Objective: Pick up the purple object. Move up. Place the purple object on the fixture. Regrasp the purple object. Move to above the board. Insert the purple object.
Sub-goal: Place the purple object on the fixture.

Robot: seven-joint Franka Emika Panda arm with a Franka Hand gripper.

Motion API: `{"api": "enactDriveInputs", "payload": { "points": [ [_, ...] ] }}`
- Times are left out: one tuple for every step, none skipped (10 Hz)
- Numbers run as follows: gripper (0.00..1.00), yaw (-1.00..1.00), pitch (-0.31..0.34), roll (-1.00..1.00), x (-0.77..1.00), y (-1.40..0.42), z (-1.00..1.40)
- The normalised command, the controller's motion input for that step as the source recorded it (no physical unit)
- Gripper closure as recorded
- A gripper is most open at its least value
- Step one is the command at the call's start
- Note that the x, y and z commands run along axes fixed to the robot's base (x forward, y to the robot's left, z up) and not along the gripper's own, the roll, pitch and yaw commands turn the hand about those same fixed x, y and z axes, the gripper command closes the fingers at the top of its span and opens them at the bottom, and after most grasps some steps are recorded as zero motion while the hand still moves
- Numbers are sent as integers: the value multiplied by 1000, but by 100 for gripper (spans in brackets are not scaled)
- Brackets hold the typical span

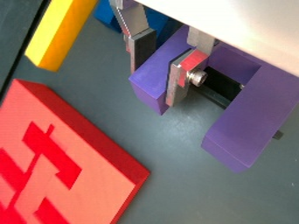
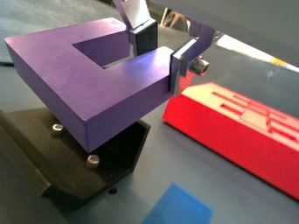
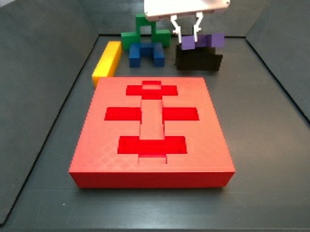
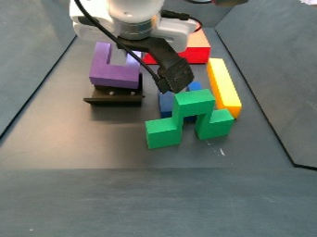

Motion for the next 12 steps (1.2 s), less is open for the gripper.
{"api": "enactDriveInputs", "payload": {
  "points": [
    [100, 0, 0, -3, 17, 0, -34],
    [100, -51, 0, -394, 0, 146, -100],
    [100, -26, 0, -866, 103, 254, -171],
    [100, 0, 0, -846, 140, 217, -229],
    [100, 3, 0, -297, 14, 29, -91],
    [100, 0, 0, -6, 0, 0, -83],
    [100, 0, 0, -169, 0, 0, -234],
    [100, 0, 0, -80, 29, 0, -186],
    [100, 0, 0, -54, 14, 0, -109],
    [100, 0, 0, -134, 29, 0, -106],
    [100, 0, 14, -86, 37, 0, -46],
    [100, 0, 40, -209, 83, 0, -143]
  ]
}}
